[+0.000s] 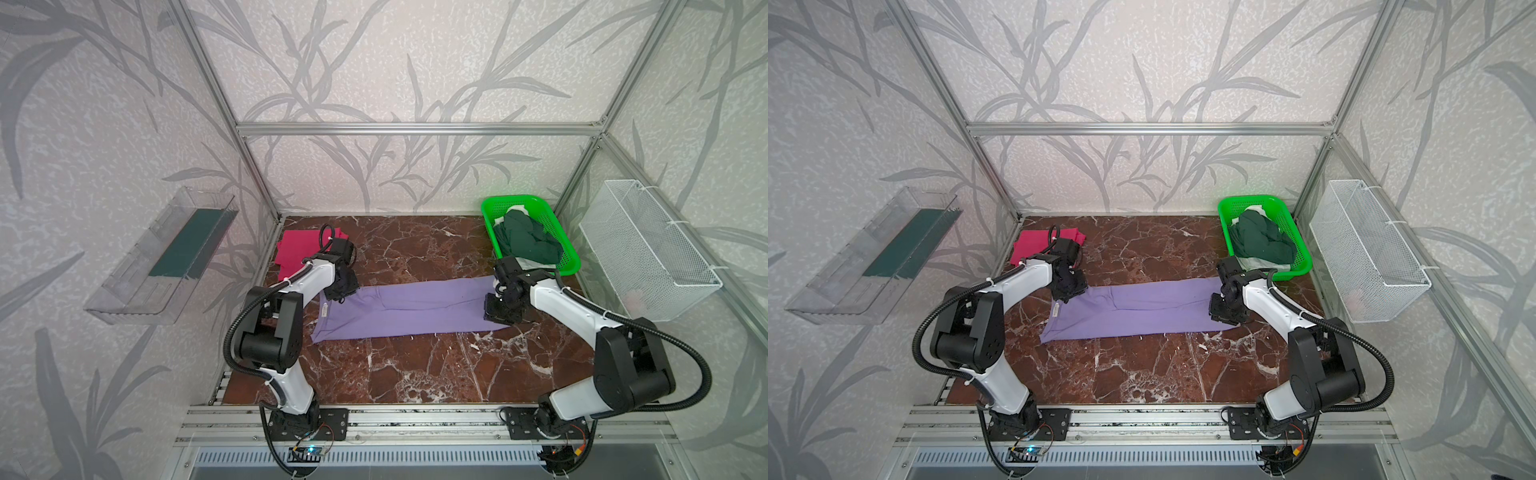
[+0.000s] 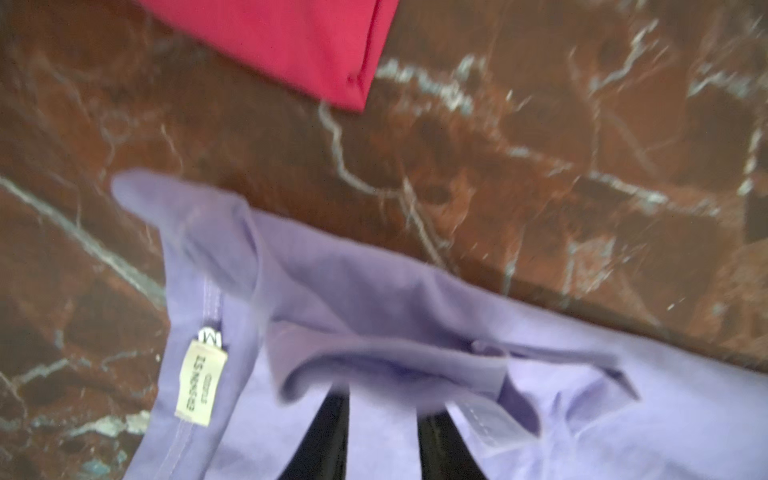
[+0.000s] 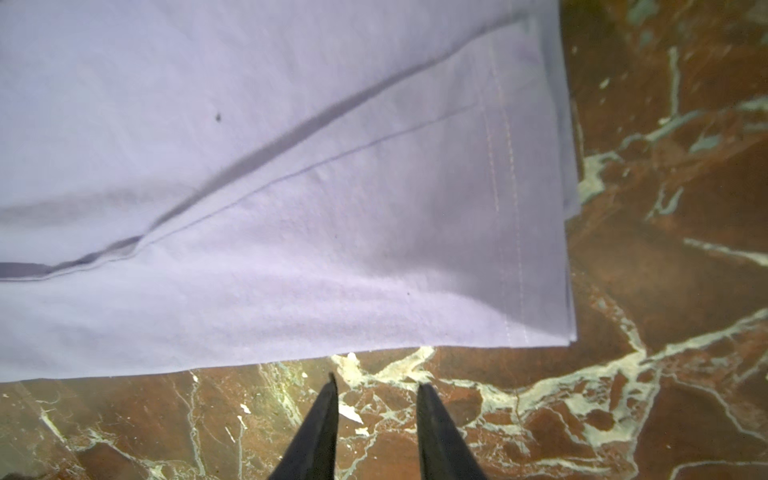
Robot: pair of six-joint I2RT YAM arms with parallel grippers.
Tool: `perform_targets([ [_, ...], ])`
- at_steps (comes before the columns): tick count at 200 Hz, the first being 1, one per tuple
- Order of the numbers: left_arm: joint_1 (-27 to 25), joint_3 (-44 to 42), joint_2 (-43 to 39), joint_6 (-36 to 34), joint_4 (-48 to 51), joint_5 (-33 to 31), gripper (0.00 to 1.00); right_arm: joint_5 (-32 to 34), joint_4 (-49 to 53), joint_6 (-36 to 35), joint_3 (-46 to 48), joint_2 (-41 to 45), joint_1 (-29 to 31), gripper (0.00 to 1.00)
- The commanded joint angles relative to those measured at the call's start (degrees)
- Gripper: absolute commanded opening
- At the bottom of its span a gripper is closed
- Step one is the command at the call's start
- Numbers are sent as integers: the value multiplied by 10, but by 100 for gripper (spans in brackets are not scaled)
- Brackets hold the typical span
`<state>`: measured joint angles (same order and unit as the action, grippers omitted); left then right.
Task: Fold and stack the t-shirts
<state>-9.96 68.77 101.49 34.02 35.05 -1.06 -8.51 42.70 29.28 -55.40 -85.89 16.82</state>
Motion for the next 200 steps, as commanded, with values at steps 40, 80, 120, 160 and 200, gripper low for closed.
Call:
perform_targets([
  [40,6,40,1,-10,-15,-33,30,3,12,-14,-33,-6,1,34],
  [80,9,-78,-104,5,-16,-45,31,-36,-34,-46,-108,-52,59,34],
  [120,12,-139,-128,16,-59,-25,31,-66,-92,-52,-243,-186,157,34],
  [160,26,-136,-70,38,-64,-39,31,-72,-145,-19,-355,-305,226,34],
  [200,31,-170,-59,62,-62,-33,31,-75,-184,14,-450,-406,270,43],
])
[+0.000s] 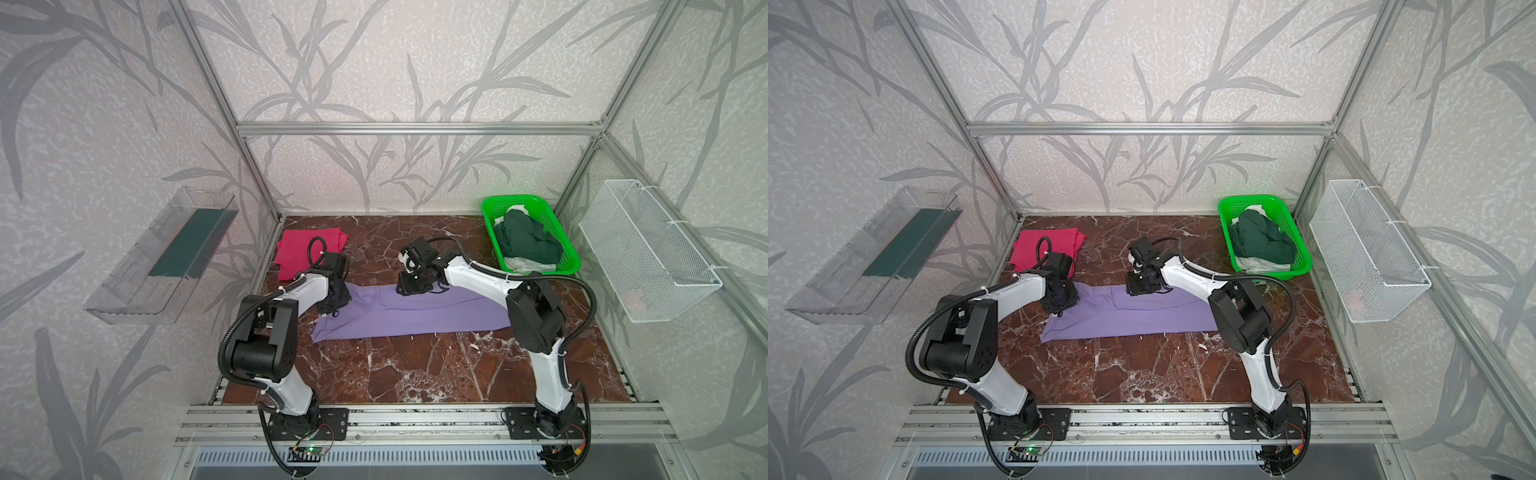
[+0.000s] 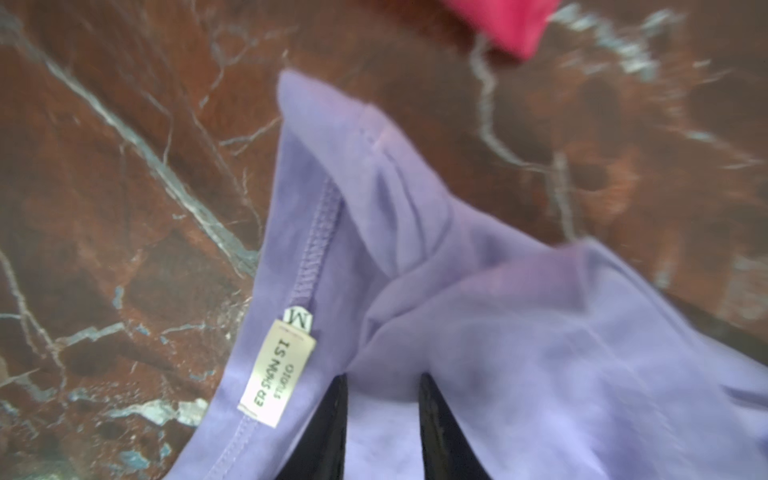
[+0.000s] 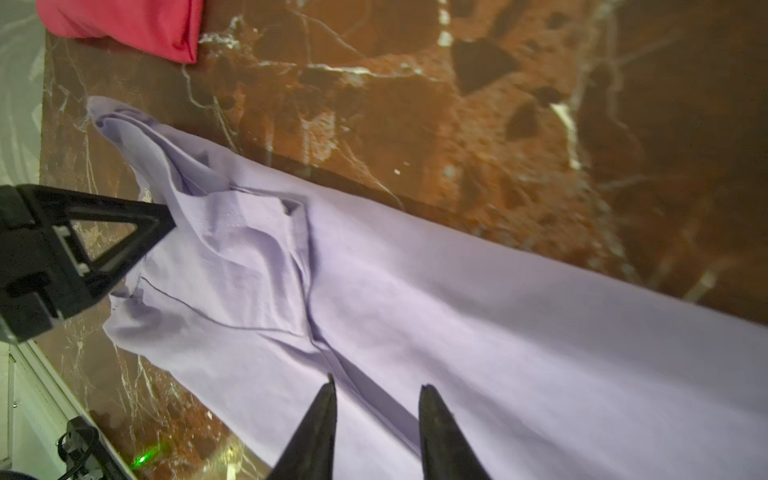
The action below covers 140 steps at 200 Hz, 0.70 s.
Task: Fold and stack the t-shirts
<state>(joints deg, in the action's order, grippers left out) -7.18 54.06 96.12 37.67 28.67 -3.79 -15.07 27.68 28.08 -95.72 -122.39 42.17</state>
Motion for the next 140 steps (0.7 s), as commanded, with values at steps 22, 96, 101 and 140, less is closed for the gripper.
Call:
perform_targets([
  [22,3,-38,-9,28,-3,2,31,-8,-37,35,-88,-84,29,46],
  [96,3,-46,-13,15,2,5,31,13,-9,43,-157,-152,35,29],
  [101,3,-47,-12,15,1,4,31,12,-9,43,-159,-154,35,27],
  [140,3,-50,-8,18,1,9,32,16,-16,43,-157,-150,35,5],
])
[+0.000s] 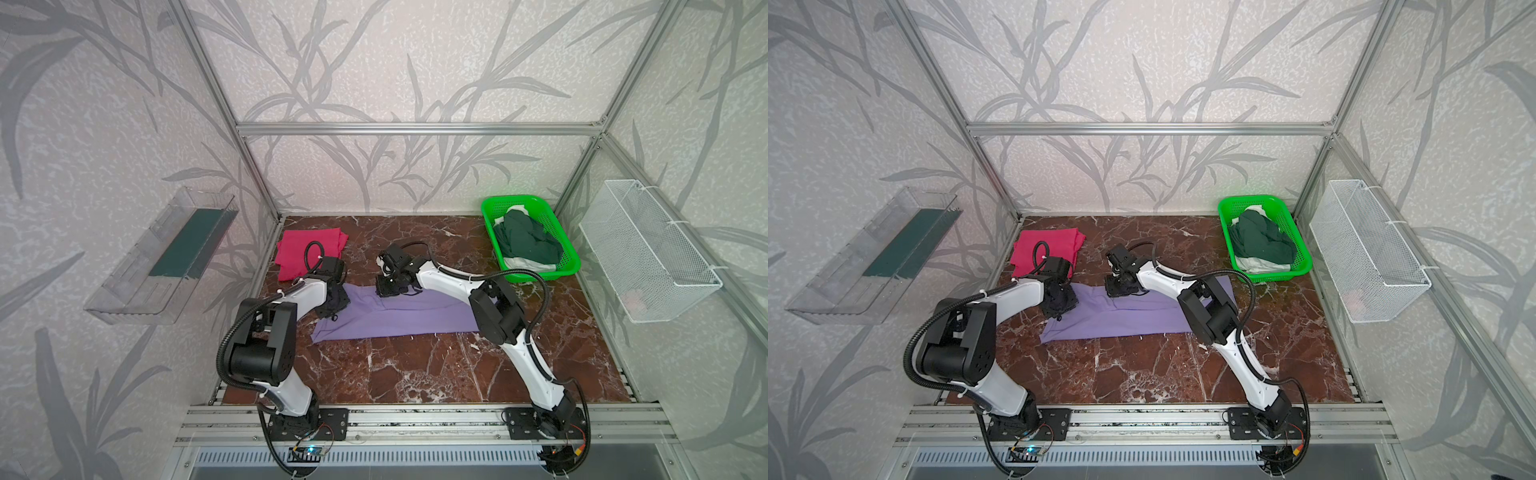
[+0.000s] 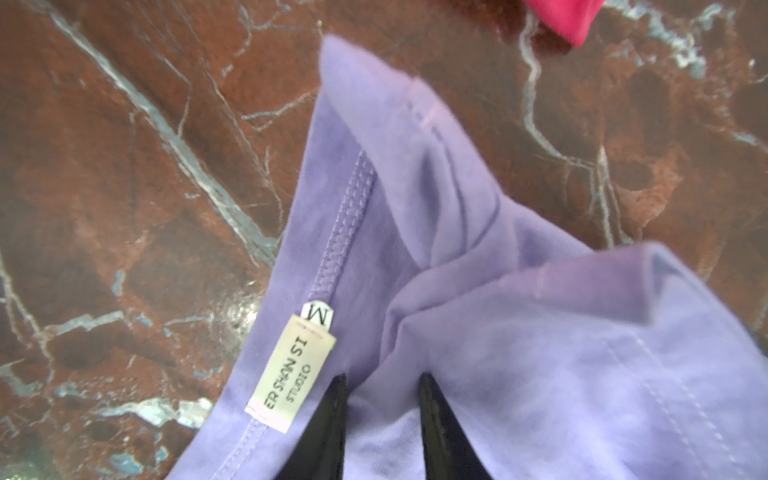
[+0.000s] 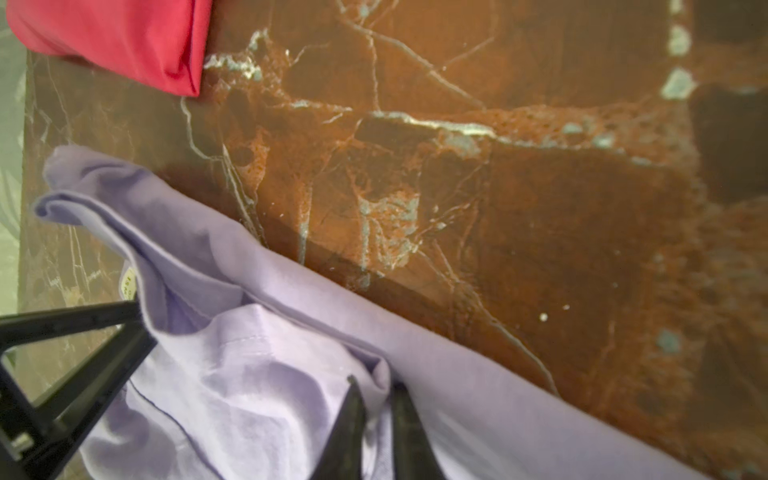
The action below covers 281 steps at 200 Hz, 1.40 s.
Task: Fold and stack the t-shirts
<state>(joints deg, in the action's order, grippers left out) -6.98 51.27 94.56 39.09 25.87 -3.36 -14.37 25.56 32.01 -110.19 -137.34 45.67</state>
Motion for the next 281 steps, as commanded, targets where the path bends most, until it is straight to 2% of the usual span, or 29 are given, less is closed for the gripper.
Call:
perform_targets([
  [1,1,-22,7,4,29,5,31,9,5,4,-12,0,0,4],
  [12,1,-22,6,6,32,1,32,19,-3,7,2,11,-1,0],
  [49,2,-21,10,4,37,-3,31,32,-71,41,90,60,-14,0],
  [91,2,-19,7,4,42,-6,31,33,-62,42,99,64,-21,3],
  [98,2,-17,5,3,44,-6,31,36,-71,42,109,72,-22,7],
  [117,1,-13,-13,-10,45,-1,32,42,-82,42,136,101,-24,31],
  [129,1,-7,-33,-17,58,-6,32,58,-83,39,165,132,-28,37],
  [158,-7,17,-79,-35,93,-13,35,73,-94,39,276,219,-65,37],
  [191,-51,50,-74,-46,124,9,40,51,-62,23,384,281,-135,37],
  [233,-104,80,-6,-19,109,23,41,31,-43,-4,464,300,-212,37],
  [281,-132,126,89,-5,107,37,41,40,10,-18,526,330,-250,37],
])
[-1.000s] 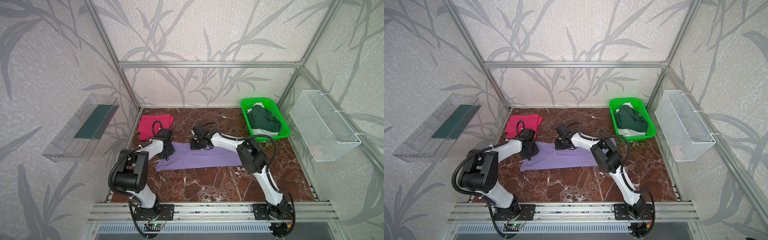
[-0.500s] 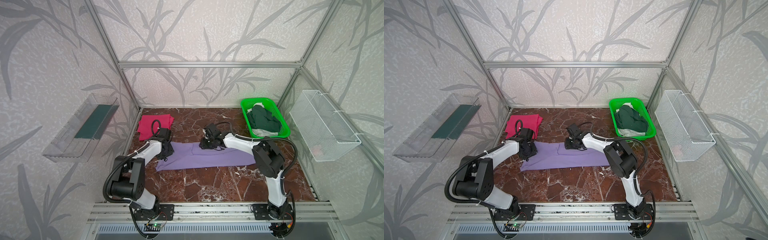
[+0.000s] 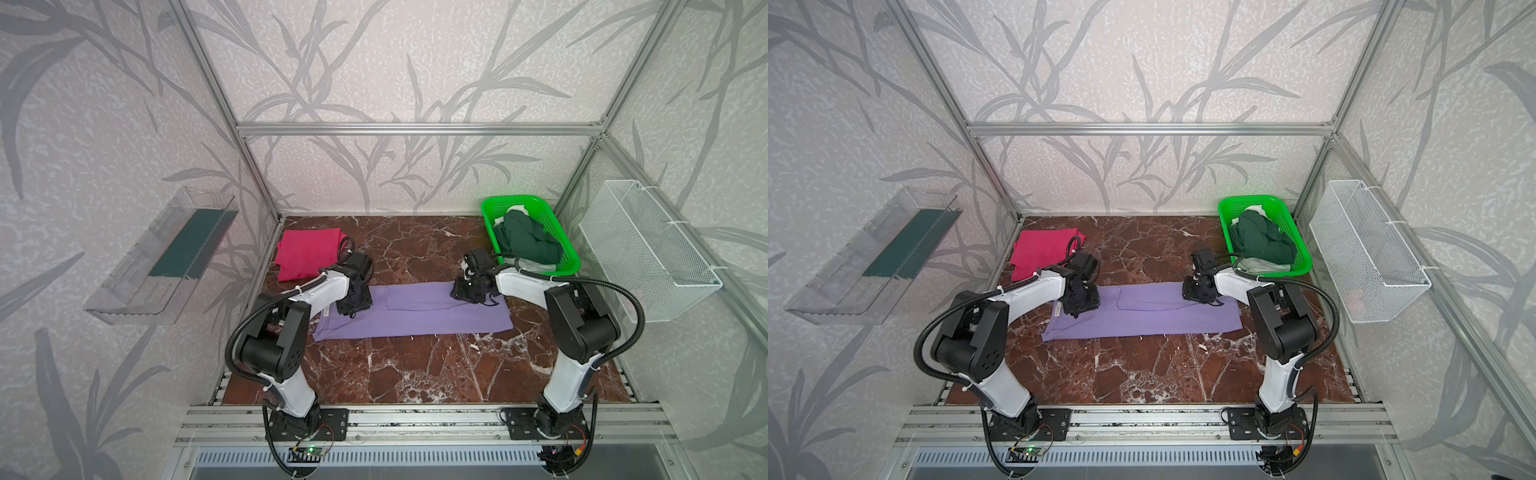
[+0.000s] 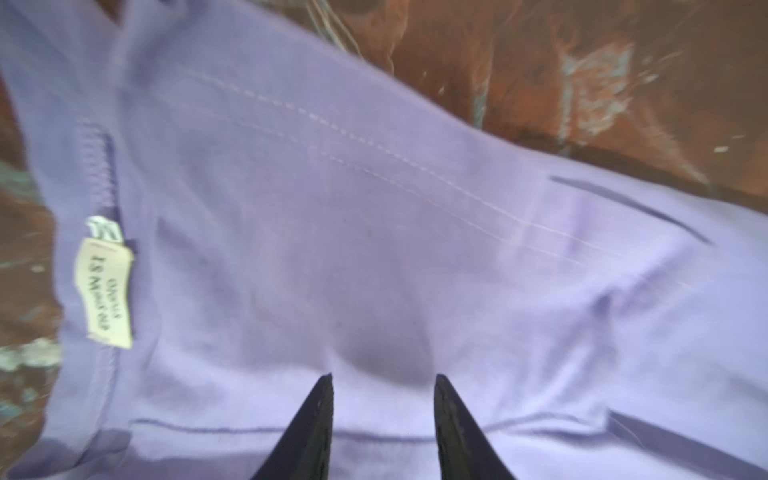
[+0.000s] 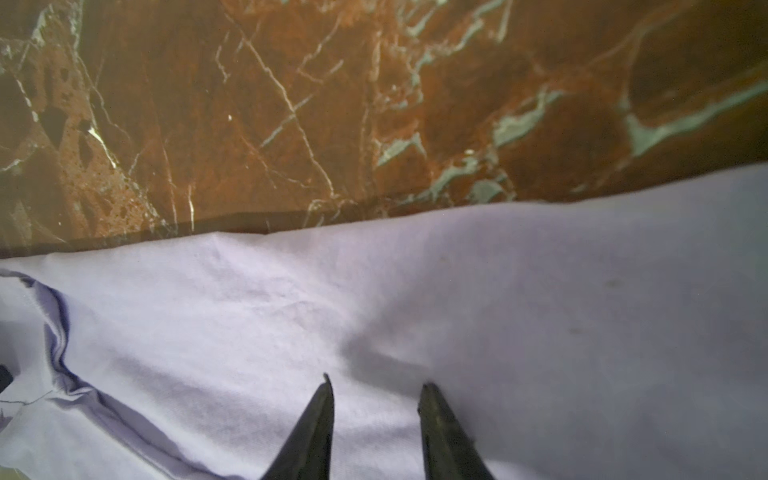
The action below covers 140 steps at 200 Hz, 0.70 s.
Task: Fold and stack the t-shirts
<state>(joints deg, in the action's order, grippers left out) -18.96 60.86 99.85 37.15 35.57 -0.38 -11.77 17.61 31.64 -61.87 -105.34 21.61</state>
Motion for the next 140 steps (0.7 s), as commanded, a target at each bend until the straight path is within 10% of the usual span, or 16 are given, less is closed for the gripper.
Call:
perform_targets([
  [1,-13,31,38,15,10,8,41,15,92,-14,44,12,-10,37],
  [68,-63,209,215,-1,40,41,41,27,152,-6,169,140,-18,37],
  [140,-37,826,568,-87,257,33,42,-87,59,36,157,81,113,37],
])
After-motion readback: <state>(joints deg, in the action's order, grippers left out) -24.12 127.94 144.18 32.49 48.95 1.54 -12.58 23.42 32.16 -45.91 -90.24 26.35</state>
